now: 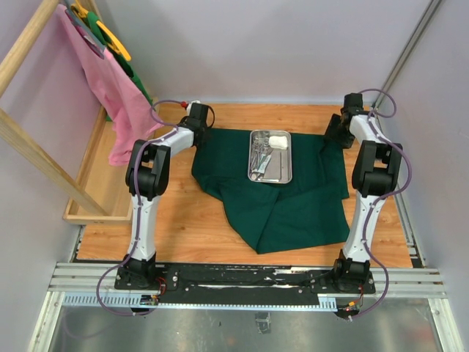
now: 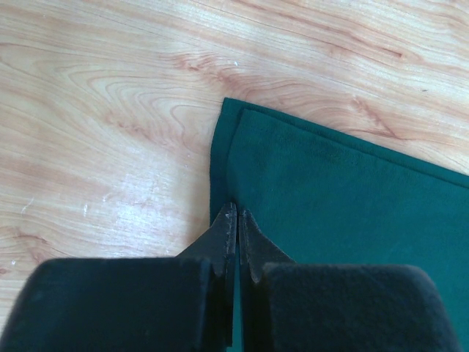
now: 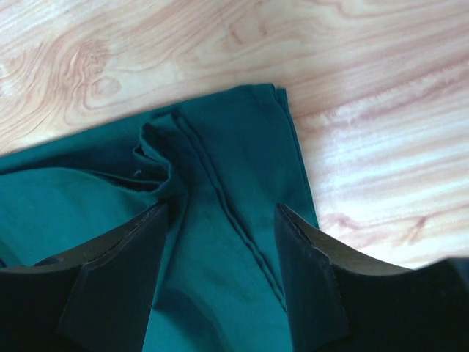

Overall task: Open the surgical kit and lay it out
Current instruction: Smooth out the surgical kit at the center of the board.

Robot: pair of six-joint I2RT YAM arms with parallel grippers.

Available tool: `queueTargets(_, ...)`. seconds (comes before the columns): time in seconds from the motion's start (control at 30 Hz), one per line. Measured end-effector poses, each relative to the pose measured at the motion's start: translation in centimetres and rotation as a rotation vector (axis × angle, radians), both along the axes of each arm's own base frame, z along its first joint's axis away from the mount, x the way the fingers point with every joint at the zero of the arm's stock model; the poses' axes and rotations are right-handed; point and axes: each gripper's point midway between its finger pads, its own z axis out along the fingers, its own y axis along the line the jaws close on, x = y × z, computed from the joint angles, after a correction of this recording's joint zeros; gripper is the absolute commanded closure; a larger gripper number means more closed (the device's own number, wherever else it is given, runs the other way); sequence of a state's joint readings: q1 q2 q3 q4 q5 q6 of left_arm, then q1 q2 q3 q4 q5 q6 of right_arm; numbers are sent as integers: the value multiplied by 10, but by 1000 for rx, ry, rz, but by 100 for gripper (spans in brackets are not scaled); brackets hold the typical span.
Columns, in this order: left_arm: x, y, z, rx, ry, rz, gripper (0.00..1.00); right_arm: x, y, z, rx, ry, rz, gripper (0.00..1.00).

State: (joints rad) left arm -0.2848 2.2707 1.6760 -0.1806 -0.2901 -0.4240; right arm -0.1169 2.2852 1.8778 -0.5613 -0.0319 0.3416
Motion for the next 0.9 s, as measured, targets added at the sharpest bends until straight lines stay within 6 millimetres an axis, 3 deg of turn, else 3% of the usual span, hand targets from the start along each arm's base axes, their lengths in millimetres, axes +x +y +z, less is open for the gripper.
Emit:
queueTargets(0.23,0,0,0,-2,0,-3,100,-8,6,18,29,-65,-8,35)
queueTargets(0.4,0,0,0,0,0,-7,100,-9,9,14,45,-83,-12,34)
queueTargets(0.47,0,0,0,0,0,-8,100,-13,10,9,50,-80,-18,26)
queueTargets(0.53,0,0,0,1,0,-10,100,-15,10,6,59,-83,-27,30)
queueTargets(0.73,0,0,0,3,1,-16,100,-19,3,5,127,-123,-66,29)
queueTargets(0.9,0,0,1,2,1,-19,100,-13,-2,13,167,-178,-87,18)
